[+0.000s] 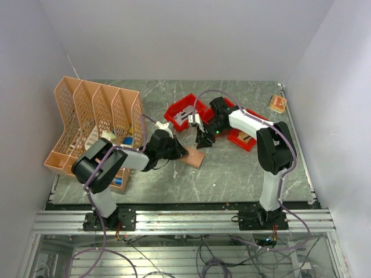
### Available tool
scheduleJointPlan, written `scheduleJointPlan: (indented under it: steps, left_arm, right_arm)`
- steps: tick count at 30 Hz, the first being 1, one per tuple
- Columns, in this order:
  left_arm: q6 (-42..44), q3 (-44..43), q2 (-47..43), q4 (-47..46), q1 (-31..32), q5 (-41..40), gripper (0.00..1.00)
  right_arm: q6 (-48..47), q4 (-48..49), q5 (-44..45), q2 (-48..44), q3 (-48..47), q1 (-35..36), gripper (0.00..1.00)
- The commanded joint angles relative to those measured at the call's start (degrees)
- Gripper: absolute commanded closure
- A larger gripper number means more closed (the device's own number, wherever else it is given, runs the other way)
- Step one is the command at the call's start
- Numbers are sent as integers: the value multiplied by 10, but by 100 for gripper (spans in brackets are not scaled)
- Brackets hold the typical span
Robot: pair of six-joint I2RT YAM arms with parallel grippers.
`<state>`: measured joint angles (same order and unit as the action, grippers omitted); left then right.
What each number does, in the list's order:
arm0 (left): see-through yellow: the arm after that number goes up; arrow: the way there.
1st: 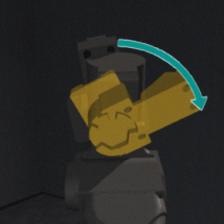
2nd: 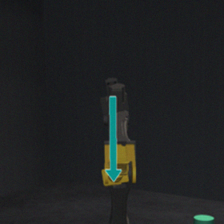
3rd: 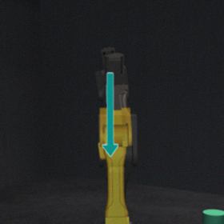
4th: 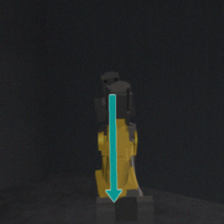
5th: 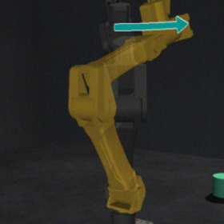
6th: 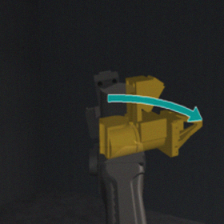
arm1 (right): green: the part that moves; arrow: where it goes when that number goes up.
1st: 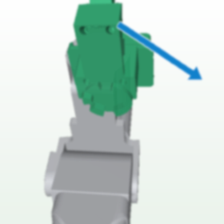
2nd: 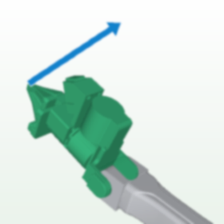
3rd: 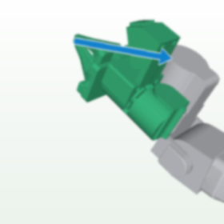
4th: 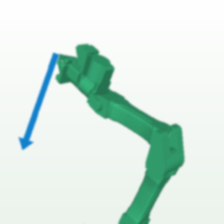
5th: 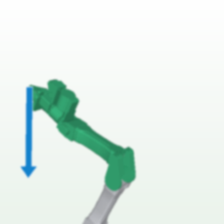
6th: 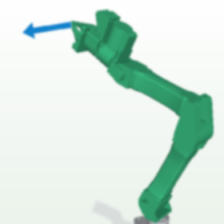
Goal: Put the credit cards into the card holder
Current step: Close the card holder at the center of the board.
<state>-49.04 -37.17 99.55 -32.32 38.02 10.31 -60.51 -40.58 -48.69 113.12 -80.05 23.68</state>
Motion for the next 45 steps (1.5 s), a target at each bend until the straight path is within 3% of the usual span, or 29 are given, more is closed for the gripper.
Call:
scheduleJointPlan:
  steps: [1, 13, 22, 28, 45]
  left_arm:
    - [18, 13, 12, 23, -3, 1, 93]
    - [18, 14, 14, 19, -3, 3, 93]
    - [18, 13, 13, 23, -3, 2, 93]
    - [19, 14, 10, 27, -3, 1, 93]
    - [19, 14, 10, 28, -4, 0, 93]
  right_arm:
    - [31, 16, 8, 15, -18, 6, 64]
    - [49, 26, 21, 38, -30, 11, 74]
    - [55, 21, 24, 43, -38, 13, 89]
    - [60, 23, 23, 32, -35, 13, 81]
    - [73, 12, 18, 29, -46, 12, 83]
